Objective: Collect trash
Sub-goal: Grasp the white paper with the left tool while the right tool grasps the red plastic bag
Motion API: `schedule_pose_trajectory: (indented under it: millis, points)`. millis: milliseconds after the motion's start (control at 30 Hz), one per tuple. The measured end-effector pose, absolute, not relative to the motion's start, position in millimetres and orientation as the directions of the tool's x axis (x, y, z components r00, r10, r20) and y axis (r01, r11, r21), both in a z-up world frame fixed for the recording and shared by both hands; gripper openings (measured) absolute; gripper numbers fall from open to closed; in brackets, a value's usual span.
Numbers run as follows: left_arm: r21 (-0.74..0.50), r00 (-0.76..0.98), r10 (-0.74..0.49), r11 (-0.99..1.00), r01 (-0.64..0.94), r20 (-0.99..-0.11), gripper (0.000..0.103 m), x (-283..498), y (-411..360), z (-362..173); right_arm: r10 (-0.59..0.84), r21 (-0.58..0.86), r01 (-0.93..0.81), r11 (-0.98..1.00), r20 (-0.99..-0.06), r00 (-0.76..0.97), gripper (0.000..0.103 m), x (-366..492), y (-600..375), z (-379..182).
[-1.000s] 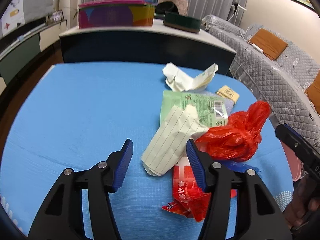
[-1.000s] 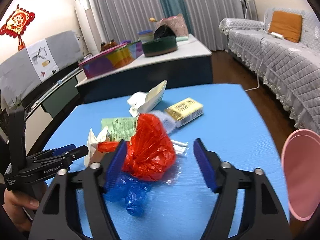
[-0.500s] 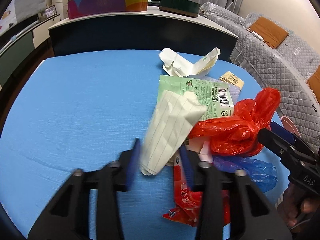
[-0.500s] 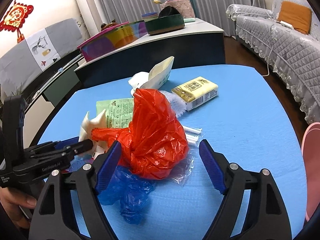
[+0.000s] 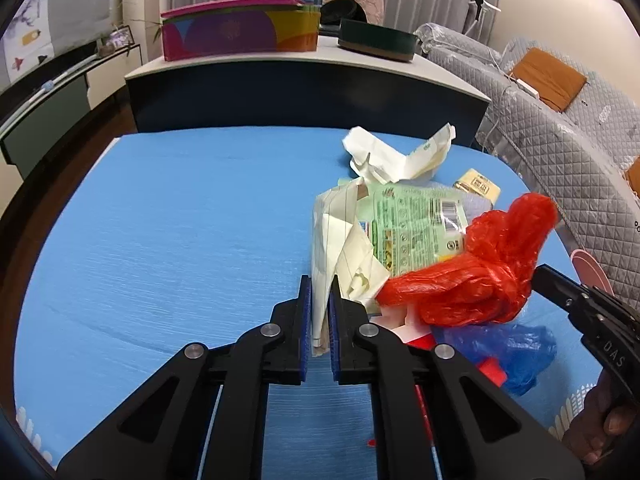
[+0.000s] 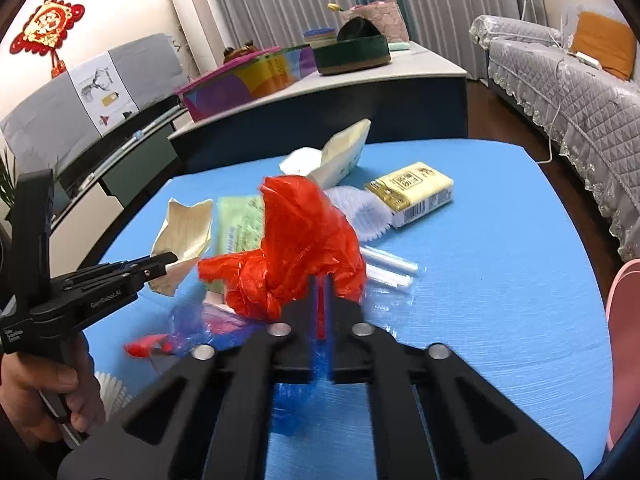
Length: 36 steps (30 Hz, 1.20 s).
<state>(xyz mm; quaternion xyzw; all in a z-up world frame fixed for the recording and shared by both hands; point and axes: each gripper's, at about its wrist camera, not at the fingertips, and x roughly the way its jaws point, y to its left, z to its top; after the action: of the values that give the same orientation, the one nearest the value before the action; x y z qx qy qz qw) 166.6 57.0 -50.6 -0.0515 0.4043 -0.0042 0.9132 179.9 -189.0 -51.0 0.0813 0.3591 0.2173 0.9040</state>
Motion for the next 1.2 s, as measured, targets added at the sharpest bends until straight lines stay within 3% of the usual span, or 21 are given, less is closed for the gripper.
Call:
schedule_pose_trajectory:
  millis: [800,1200]
  points:
    - [-0.094,0.77,-0.065,0.996,0.006,-0.635,0.006,135.1,42.5,-15.1,0.394,0.262,-0.304,0.916,-0.435,0.81,0.0,125.8,-219.3,17.0]
    - [-0.099,0.798,-0.108,0.993,0.061,-0.593,0.006,124.2,18.5,-2.7,0.298,0.228,-0.217,0.949,-0.426,0.854,0.0,110.0,-249.6,25.7]
